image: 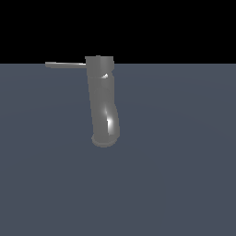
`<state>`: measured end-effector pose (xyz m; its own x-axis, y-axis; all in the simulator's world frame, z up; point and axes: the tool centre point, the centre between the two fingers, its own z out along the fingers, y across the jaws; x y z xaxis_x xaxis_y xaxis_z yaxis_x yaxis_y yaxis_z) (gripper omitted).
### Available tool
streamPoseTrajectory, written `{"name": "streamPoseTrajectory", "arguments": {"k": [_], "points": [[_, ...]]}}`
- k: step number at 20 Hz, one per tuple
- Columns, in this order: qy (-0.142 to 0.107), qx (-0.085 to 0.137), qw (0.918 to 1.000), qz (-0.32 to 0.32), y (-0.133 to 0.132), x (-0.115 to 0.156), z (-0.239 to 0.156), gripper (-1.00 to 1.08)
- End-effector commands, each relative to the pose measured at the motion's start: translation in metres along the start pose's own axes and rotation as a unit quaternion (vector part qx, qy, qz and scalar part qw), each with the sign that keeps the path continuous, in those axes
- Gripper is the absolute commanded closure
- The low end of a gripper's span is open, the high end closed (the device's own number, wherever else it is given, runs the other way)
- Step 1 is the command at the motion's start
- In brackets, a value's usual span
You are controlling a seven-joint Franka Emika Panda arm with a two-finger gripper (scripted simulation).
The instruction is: Turn on the faucet by rotating a designated handle.
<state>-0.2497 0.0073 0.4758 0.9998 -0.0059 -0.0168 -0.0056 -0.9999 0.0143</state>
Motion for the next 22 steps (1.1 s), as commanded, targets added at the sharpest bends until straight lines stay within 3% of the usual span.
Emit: {"name": "streamPoseTrajectory", "arguments": {"k": [1, 9, 22], "points": [[0.000, 0.000, 1.0000, 0.000, 0.000, 0.000, 0.000, 1.08], [0.002, 0.016, 0.9995, 0.026, 0.009, 0.009, 0.002, 1.08], [0.001, 0.019, 0.9984, 0.053, 0.005, 0.021, 0.004, 1.08]]}}
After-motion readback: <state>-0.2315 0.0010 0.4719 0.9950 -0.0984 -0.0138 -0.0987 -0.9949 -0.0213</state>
